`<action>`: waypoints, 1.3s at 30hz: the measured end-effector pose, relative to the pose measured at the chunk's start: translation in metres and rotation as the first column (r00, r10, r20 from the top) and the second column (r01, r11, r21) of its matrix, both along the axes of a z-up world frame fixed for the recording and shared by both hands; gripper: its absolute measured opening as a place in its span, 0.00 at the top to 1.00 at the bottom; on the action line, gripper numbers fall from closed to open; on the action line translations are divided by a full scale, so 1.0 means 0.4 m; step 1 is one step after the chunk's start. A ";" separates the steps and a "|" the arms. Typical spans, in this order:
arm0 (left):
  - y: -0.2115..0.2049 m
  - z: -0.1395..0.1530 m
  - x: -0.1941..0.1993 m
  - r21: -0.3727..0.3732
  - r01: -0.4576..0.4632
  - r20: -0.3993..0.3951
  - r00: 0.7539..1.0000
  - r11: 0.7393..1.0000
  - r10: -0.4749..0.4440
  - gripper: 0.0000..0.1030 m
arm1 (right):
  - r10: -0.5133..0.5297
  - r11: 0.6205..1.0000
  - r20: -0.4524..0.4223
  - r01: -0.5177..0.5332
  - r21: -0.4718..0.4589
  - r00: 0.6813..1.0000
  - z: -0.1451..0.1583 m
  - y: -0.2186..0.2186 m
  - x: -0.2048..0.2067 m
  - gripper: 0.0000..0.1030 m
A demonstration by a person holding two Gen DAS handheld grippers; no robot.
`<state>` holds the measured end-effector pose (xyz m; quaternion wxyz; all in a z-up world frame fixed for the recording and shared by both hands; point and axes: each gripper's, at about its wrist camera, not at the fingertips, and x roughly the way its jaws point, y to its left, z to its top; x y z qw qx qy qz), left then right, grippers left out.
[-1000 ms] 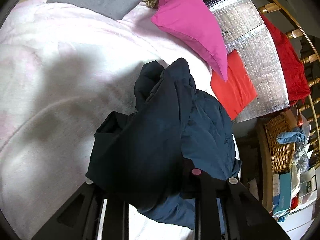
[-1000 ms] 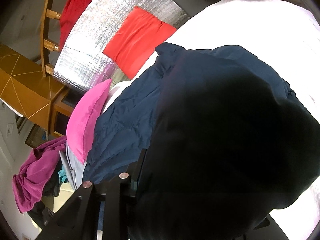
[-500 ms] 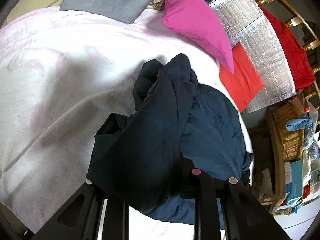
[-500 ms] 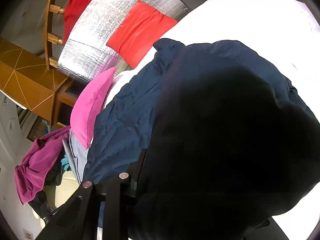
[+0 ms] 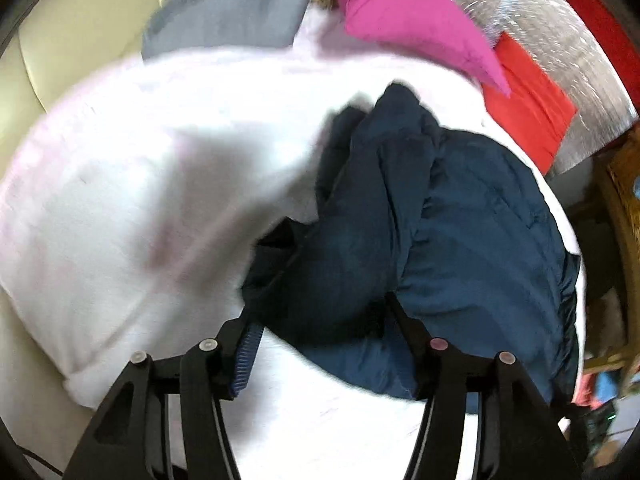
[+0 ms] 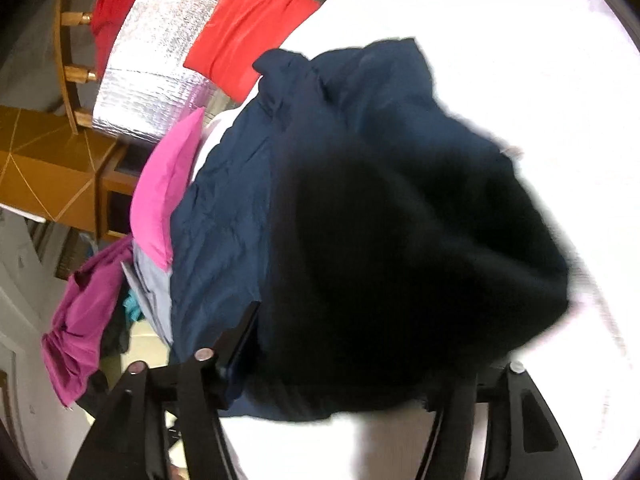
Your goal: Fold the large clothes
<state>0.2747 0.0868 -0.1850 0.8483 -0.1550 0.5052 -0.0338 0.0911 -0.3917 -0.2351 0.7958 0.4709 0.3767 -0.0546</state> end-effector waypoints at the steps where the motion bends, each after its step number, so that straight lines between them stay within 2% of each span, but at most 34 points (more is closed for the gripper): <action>1: -0.001 0.011 -0.012 0.031 -0.003 0.025 1.000 1.000 0.002 0.42 | 0.013 1.000 -0.002 -0.013 -0.008 1.000 0.009 -0.002 -0.013 0.33; 4: -0.016 0.058 -0.062 0.206 -0.066 0.170 0.985 0.976 0.031 0.42 | 0.059 0.995 -0.001 -0.058 -0.084 0.998 0.058 -0.008 -0.071 0.33; 6: -0.025 0.077 -0.076 0.267 -0.083 0.236 0.972 0.960 0.019 0.42 | 0.087 0.984 0.020 -0.083 -0.155 0.996 0.098 0.003 -0.099 0.33; 10: -0.062 0.097 -0.082 0.286 -0.066 0.307 0.951 0.956 -0.026 0.42 | 0.116 0.942 0.091 -0.080 -0.326 0.989 0.177 0.036 -0.131 0.38; 11: -0.077 0.099 -0.079 0.298 -0.062 0.320 0.946 0.953 -0.039 0.42 | 0.125 0.934 0.105 -0.081 -0.348 0.987 0.189 0.044 -0.130 0.42; 14: -0.080 0.098 -0.095 0.320 -0.041 0.347 0.935 0.947 -0.076 0.42 | 0.151 0.918 0.121 -0.094 -0.385 0.981 0.205 0.070 -0.104 0.42; 19: -0.099 0.085 -0.099 0.343 -0.021 0.350 0.931 0.939 -0.107 0.42 | 0.169 0.901 0.053 -0.133 -0.414 0.984 0.167 0.097 -0.029 0.44; 22: -0.103 0.072 -0.094 0.343 -0.017 0.342 0.934 0.939 -0.107 0.42 | 0.153 0.898 -0.046 -0.159 -0.410 0.987 0.106 0.106 0.035 0.45; 24: -0.103 0.064 -0.090 0.346 -0.016 0.337 0.935 0.938 -0.108 0.42 | 0.143 0.902 -0.079 -0.162 -0.401 0.987 0.077 0.108 0.068 0.45; 32: -0.114 0.035 -0.068 0.348 -0.003 0.322 0.940 0.937 -0.116 0.42 | 0.160 0.869 -0.166 -0.219 -0.444 0.973 0.048 0.119 0.154 0.45; 39: -0.114 0.007 -0.047 0.332 0.018 0.290 0.950 0.943 -0.120 0.42 | 0.180 0.872 -0.167 -0.236 -0.430 0.969 0.041 0.116 0.153 0.45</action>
